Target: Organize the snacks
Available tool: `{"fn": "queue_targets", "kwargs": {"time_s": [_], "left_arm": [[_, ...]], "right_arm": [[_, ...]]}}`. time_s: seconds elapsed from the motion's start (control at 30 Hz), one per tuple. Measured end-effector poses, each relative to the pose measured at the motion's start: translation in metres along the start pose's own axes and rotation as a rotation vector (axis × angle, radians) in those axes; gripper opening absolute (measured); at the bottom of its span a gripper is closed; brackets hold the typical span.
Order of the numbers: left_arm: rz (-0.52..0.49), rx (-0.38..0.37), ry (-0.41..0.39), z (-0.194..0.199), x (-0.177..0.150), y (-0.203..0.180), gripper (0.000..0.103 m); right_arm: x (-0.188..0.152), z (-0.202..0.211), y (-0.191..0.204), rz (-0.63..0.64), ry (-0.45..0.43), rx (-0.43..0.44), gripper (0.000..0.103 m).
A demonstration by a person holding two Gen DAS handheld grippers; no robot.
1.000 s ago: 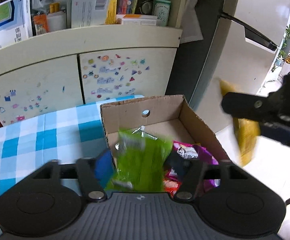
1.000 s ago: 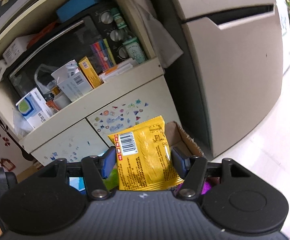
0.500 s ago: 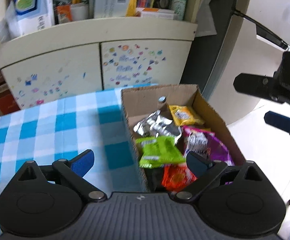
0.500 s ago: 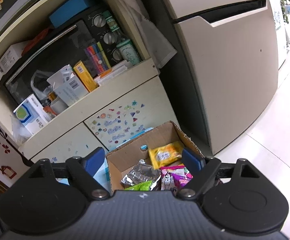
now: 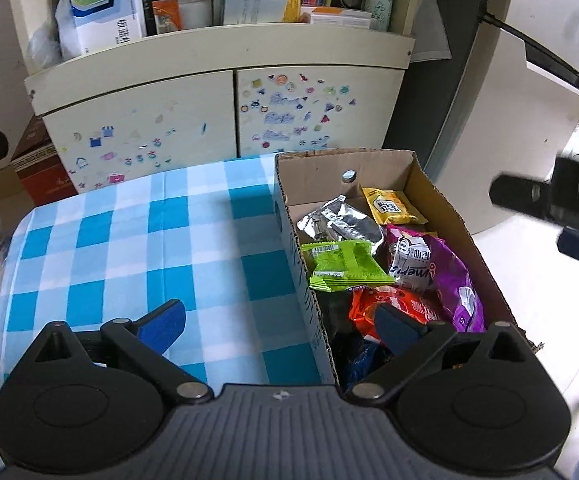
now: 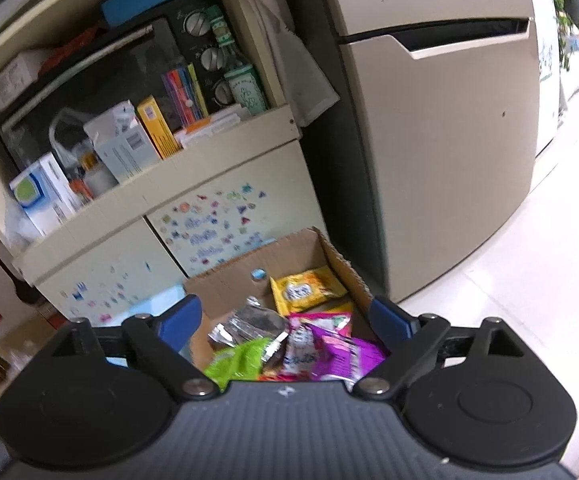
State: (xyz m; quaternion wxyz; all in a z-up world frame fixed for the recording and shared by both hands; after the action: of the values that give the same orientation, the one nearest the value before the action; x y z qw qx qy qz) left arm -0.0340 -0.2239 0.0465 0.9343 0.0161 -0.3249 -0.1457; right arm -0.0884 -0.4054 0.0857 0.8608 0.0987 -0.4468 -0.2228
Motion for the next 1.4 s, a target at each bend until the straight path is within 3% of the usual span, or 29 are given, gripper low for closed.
{"fn": "queue_targets", "kwargs": {"time_s": [0.47,1.4], "left_arm": [[0.028,0.094,0.072,0.001,-0.002,-0.006,0.103],[0.037,0.210,0.054,-0.012,-0.005,-0.018,0.103]], "right_arm": [[-0.012,0.010,-0.015,0.096,0.080,-0.094,0.097],[-0.025,-0.011,-0.026,0.165,0.164,-0.128,0.097]]}}
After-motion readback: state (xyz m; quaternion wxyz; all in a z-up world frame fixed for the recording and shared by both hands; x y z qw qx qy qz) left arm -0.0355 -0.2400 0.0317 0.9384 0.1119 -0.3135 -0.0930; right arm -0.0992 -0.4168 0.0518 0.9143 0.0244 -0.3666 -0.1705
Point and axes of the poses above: each gripper's, at about its wrist camera, not at the fingertips, and z roughly against the way its jaws point, y to its left, x to its top, the point moved 3 cm from there along -z, roughly the way its jaws point, and after that the axes turned 10 degrees about x, right-handed, at the moved point
